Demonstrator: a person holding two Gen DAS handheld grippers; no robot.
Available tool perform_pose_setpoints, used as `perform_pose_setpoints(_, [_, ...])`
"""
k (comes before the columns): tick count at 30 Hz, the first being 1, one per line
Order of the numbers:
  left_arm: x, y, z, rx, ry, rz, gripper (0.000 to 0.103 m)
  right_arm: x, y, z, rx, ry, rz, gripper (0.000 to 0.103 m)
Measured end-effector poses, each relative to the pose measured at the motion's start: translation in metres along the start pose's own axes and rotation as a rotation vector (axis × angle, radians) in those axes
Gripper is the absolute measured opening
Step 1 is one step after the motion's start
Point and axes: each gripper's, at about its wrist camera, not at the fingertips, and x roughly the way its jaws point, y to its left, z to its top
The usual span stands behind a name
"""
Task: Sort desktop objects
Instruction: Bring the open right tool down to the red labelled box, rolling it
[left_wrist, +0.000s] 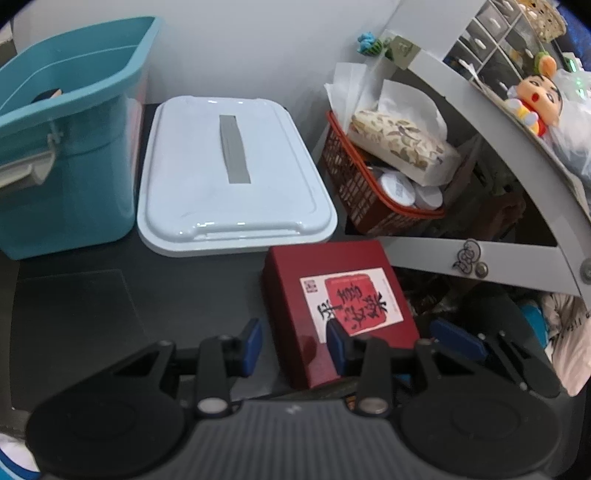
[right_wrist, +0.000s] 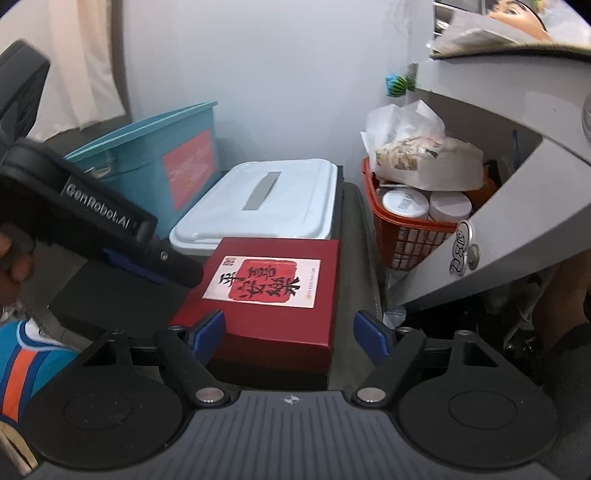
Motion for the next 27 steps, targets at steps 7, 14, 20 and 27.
perform_pose_setpoints(7, [0.009,-0.003,-0.004,-0.011,0.014,-0.007,0.042,0.009,-0.013,0.001,0.091,-0.015,-0.043,0.072])
perform_pose_setpoints(14, [0.014,-0.002,-0.008,-0.051,0.02,-0.02,0.042,0.016,-0.019,0.002,0.179,-0.005,-0.007,0.07])
perform_pose_setpoints(20, [0.017,-0.005,-0.011,-0.093,0.023,-0.05,0.046,0.018,-0.028,0.0,0.266,0.018,0.079,0.055])
perform_pose_setpoints(27, [0.018,-0.012,-0.014,-0.114,0.038,-0.043,0.05,0.012,-0.034,-0.003,0.308,0.033,0.096,0.05])
